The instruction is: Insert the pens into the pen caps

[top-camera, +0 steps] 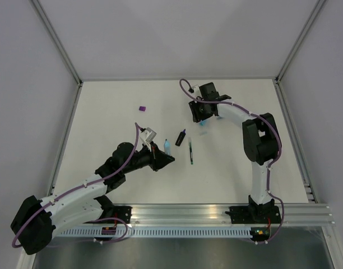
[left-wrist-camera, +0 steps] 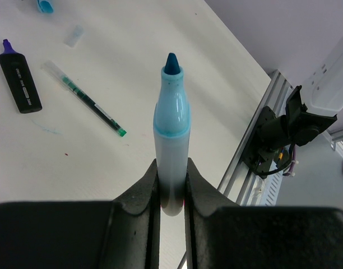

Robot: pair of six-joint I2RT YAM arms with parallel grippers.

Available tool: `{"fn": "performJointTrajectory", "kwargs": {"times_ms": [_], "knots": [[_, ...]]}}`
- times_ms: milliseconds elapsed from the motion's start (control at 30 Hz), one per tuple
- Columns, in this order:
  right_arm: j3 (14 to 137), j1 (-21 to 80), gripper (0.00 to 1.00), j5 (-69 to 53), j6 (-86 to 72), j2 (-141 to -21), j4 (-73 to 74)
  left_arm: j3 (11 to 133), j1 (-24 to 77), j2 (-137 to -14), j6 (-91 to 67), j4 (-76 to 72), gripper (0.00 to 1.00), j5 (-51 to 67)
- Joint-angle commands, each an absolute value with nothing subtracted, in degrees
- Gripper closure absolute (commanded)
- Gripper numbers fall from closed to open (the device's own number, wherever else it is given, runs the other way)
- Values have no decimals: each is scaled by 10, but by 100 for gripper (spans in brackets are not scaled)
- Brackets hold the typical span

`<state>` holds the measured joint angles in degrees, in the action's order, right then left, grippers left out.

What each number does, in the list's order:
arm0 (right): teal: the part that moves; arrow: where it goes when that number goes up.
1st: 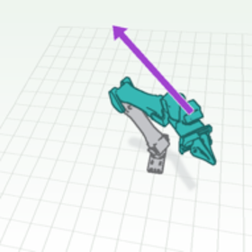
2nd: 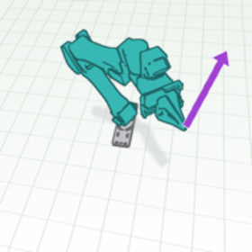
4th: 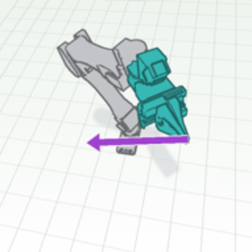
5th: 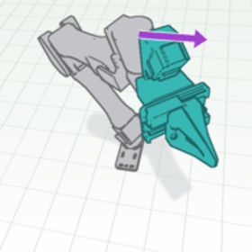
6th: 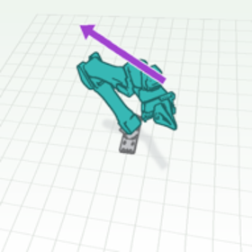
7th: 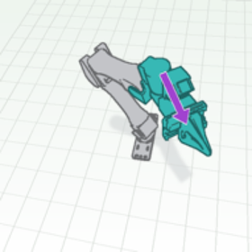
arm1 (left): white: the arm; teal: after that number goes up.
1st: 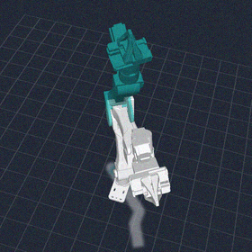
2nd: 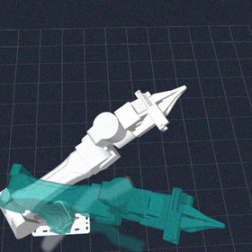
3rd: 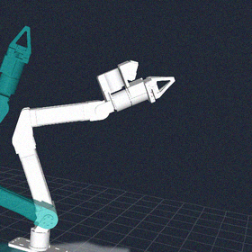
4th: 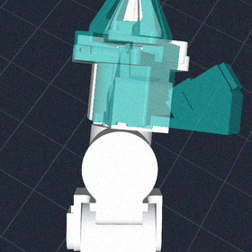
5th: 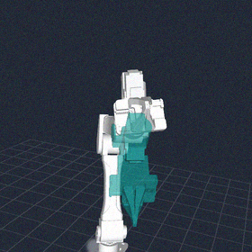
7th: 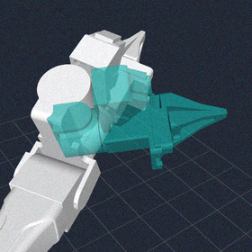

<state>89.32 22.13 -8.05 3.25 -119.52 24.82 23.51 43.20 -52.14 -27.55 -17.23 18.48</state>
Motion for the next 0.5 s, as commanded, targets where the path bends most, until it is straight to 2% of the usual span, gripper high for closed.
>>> {"fn": "performJointTrajectory", "kwargs": {"times_ms": [0,133,167,300,367,467], "knots": [[900,222,50,-67,40,-1143,256,255,432,-517,-279,-184,98,186],[913,221,51,2,-23,-1132,250,255,432,-514,-278,-182,98,185],[922,221,52,70,-82,-1134,260,256,432,-514,-278,-182,98,185],[989,221,53,217,-293,-1165,348,256,432,-512,-279,-180,98,185],[1009,221,55,227,-395,-1188,406,255,432,-508,-278,-178,98,183],[1034,222,61,200,-452,-1207,444,254,432,-498,-276,-174,98,177]]}}
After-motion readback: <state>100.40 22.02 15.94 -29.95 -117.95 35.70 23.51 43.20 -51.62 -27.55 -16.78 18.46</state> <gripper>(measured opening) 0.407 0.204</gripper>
